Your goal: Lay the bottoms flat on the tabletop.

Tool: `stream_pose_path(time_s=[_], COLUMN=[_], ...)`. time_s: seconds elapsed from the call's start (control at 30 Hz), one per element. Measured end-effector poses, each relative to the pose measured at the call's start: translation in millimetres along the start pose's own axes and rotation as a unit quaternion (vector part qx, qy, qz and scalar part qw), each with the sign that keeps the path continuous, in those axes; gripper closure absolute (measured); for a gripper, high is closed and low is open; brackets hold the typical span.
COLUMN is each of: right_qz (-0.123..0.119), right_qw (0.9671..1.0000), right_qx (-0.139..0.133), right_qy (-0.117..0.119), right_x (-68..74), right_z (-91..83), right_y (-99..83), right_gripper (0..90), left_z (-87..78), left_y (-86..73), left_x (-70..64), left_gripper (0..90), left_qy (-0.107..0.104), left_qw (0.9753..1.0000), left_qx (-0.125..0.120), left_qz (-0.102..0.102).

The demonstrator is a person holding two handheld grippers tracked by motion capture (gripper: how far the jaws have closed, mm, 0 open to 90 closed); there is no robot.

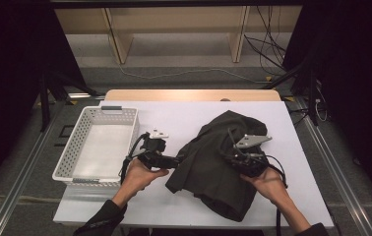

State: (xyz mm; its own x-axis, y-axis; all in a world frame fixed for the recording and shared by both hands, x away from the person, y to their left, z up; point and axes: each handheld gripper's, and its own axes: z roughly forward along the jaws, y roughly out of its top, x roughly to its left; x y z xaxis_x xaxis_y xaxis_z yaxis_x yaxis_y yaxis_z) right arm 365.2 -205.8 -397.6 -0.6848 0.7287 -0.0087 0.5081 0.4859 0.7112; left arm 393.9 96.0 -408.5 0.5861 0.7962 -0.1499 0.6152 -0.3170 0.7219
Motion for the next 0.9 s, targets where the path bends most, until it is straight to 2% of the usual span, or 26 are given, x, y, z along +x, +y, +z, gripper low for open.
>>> stream_pose_path(time_s=[0.13, 0.2, 0.3, 0.4, 0.47, 0.6, 0.67, 0.7, 0.77, 0.83, 0.9], right_qz=[0.007, 0.019, 0.034, 0.066, 0.084, 0.082, 0.088, 0.095, 0.103, 0.104, 0.101], right_qw=[0.9996, 0.9988, 0.995, 0.9915, 0.9902, 0.9894, 0.9885, 0.9878, 0.9868, 0.9874, 0.9886], right_qx=[-0.004, -0.002, 0.004, 0.009, 0.014, 0.042, 0.048, 0.044, 0.026, 0.001, -0.024], right_qy=[-0.029, -0.046, -0.094, -0.111, -0.111, -0.112, -0.114, -0.116, -0.122, -0.119, -0.11], right_x=[-15.8, -27.9, -51.5, -75.8, -85.3, -89.4, -91.1, -91.4, -89.0, -82.5, -71.9], right_z=[-18.9, -26.3, -37.4, -45.0, -45.2, -32.1, -28.1, -28.9, -35.1, -43.2, -50.3], right_y=[-15.2, -25.9, -42.6, -60.2, -69.8, -78.4, -78.8, -77.2, -70.7, -60.7, -48.5], right_gripper=[89.5, 89.6, 89.6, 89.7, 89.6, 89.5, 88.5, 84.7, 68.5, 52.9, 47.0], left_z=[-1.7, -1.0, 0.5, 4.6, 8.8, 18.4, 22.9, 25.1, 30.1, 35.7, 41.9], left_y=[0.6, 0.7, 0.7, 0.6, 0.1, -2.1, -2.8, -2.6, -1.7, -0.5, 1.0], left_x=[2.0, 2.5, 2.2, 0.7, 1.0, 3.1, 3.7, 4.1, 4.4, 3.1, 0.8], left_gripper=[22.0, 22.0, 21.6, 21.4, 21.2, 21.0, 20.8, 20.7, 20.5, 20.1, 19.8], left_qy=[0.003, 0.006, 0.007, 0.007, 0.009, 0.014, 0.015, 0.015, 0.016, 0.015, 0.014], left_qw=[1.0, 1.0, 1.0, 1.0, 0.9999, 0.9997, 0.9996, 0.9996, 0.9995, 0.9994, 0.9993], left_qx=[-0.003, -0.003, -0.001, 0.003, 0.008, 0.017, 0.021, 0.024, 0.026, 0.031, 0.034], left_qz=[-0.003, -0.006, -0.005, -0.003, -0.002, -0.006, -0.008, -0.007, -0.011, -0.011, -0.008])
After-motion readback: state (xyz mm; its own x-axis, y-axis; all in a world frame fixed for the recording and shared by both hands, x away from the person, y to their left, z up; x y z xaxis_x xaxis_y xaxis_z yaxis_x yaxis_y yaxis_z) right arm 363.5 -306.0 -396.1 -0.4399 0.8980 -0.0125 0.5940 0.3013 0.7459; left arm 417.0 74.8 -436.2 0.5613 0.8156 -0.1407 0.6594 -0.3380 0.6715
